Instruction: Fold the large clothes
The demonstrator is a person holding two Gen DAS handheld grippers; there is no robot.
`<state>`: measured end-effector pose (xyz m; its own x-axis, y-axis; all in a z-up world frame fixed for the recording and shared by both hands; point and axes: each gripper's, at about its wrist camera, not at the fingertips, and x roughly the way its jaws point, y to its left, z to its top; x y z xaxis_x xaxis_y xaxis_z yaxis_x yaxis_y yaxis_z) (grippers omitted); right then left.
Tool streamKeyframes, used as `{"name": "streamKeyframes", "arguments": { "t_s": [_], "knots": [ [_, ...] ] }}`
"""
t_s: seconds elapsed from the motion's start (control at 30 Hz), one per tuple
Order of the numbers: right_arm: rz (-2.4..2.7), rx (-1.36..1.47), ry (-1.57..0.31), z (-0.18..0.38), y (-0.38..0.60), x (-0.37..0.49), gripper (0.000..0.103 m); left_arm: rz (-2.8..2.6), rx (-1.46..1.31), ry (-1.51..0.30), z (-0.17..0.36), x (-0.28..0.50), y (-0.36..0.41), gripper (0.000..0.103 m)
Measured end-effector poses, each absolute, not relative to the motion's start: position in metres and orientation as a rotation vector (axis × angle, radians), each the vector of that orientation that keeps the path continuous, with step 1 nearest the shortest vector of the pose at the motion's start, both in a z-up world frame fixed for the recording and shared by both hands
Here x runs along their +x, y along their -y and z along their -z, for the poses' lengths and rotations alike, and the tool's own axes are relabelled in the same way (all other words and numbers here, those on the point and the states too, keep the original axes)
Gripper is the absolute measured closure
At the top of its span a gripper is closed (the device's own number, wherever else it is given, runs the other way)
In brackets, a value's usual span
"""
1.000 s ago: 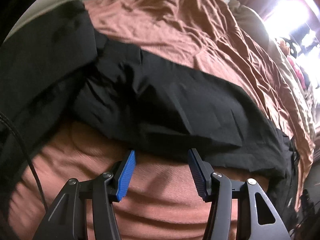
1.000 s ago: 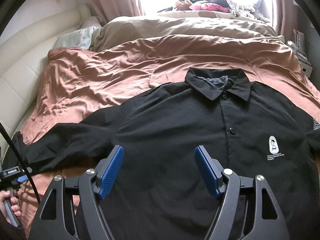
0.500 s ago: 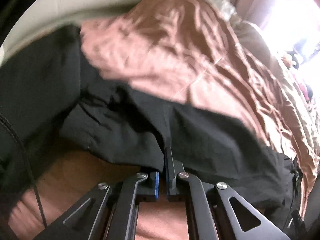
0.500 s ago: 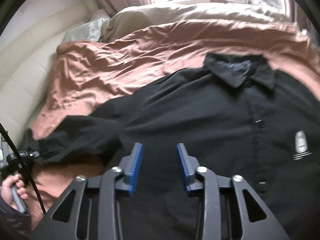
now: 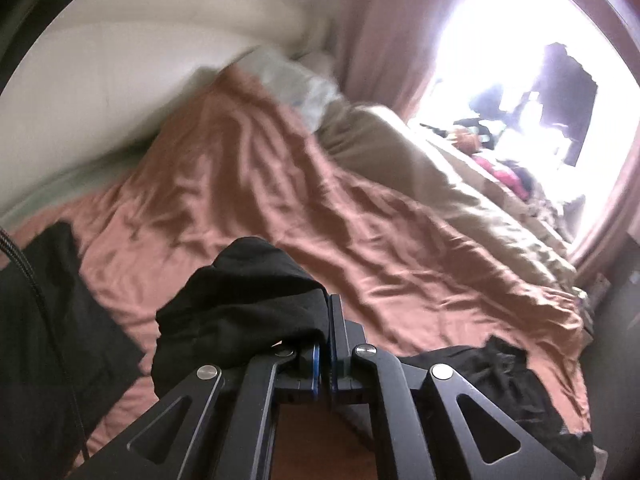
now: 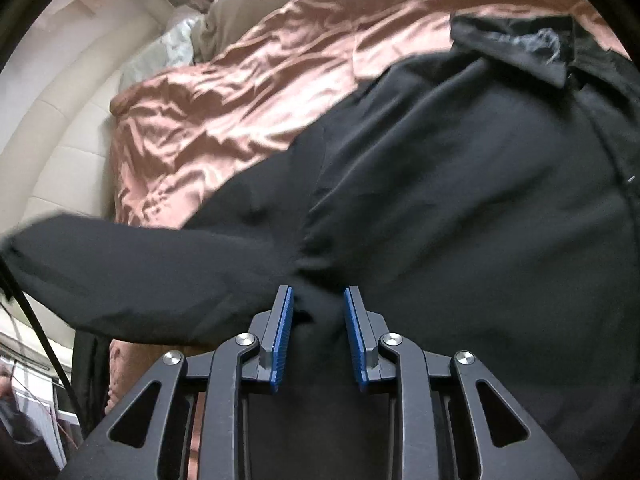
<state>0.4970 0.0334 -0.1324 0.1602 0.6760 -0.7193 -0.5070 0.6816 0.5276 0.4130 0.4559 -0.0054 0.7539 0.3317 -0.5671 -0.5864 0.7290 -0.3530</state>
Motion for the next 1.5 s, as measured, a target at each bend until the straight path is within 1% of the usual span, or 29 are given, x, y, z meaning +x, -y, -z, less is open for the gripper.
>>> {"name": "streamKeyframes", "arguments": {
  "t_s": [0.1,0.2,0.33,0.43,0.47,0.53,0.57,0.6,0.77,0.87,0.97,1.07,1.23,1.27,1.33,1.37,1.4,1.43,1.5],
  "knots": [
    [-0.843,0.156,-1.135,0.140,-0.043,0.499,0.079,-0.451,-0.528,-0.460,-0.020,0.428,-0.436,0.101],
    [-0.852,0.151,-1.153,0.131,-0.038,0.501,0.080,-0.380,-0.493,-0.433,-0.045,0.445,-0.409,0.101],
    [-0.816,0.186,-1.058,0.102,0.002,0.492,0.080,-0.274,-0.452,-0.422,-0.071,0.468,-0.370,0.101],
    [-0.802,0.246,-1.031,0.087,0.046,0.487,0.079,-0.198,-0.427,-0.423,-0.083,0.484,-0.338,0.101],
    [-0.795,0.261,-1.019,0.084,0.060,0.484,0.078,-0.180,-0.423,-0.423,-0.086,0.488,-0.330,0.101],
    [-0.755,0.266,-0.986,0.078,0.091,0.476,0.062,-0.135,-0.413,-0.425,-0.091,0.498,-0.310,0.101],
    [-0.733,0.274,-0.976,0.076,0.106,0.474,0.044,-0.116,-0.412,-0.427,-0.093,0.503,-0.302,0.101],
    [-0.712,0.300,-0.967,0.076,0.123,0.473,0.035,-0.084,-0.407,-0.433,-0.095,0.509,-0.289,0.101],
    [-0.587,0.428,-0.947,0.092,0.191,0.474,0.035,-0.004,-0.358,-0.466,-0.100,0.531,-0.241,0.101],
    [-0.567,0.451,-0.970,0.095,0.202,0.483,0.035,0.039,-0.329,-0.487,-0.099,0.546,-0.212,0.101],
    [-0.544,0.505,-0.938,0.087,0.218,0.490,0.035,0.092,-0.322,-0.519,-0.092,0.563,-0.186,0.101],
    [-0.540,0.530,-0.948,0.089,0.234,0.498,0.035,0.136,-0.310,-0.551,-0.078,0.583,-0.161,0.101],
    [-0.421,0.613,-0.947,0.095,0.275,0.506,0.035,0.259,-0.314,-0.662,-0.032,0.616,-0.117,0.100],
    [-0.408,0.635,-0.945,0.095,0.279,0.507,0.035,0.291,-0.304,-0.719,-0.017,0.624,-0.104,0.096],
    [-0.382,0.664,-0.938,0.096,0.290,0.509,0.035,0.339,-0.300,-0.811,0.008,0.633,-0.089,0.079],
    [-0.371,0.672,-0.935,0.096,0.295,0.510,0.035,0.349,-0.295,-0.848,0.020,0.634,-0.085,0.057],
    [-0.367,0.677,-0.935,0.096,0.296,0.510,0.035,0.335,-0.274,-0.881,0.035,0.633,-0.080,0.040],
    [-0.367,0.678,-0.936,0.097,0.296,0.510,0.035,0.314,-0.253,-0.891,0.043,0.630,-0.080,0.037],
    [-0.375,0.685,-0.942,0.097,0.295,0.510,0.035,0.289,-0.238,-0.916,0.056,0.625,-0.083,0.036]
  ]
}}
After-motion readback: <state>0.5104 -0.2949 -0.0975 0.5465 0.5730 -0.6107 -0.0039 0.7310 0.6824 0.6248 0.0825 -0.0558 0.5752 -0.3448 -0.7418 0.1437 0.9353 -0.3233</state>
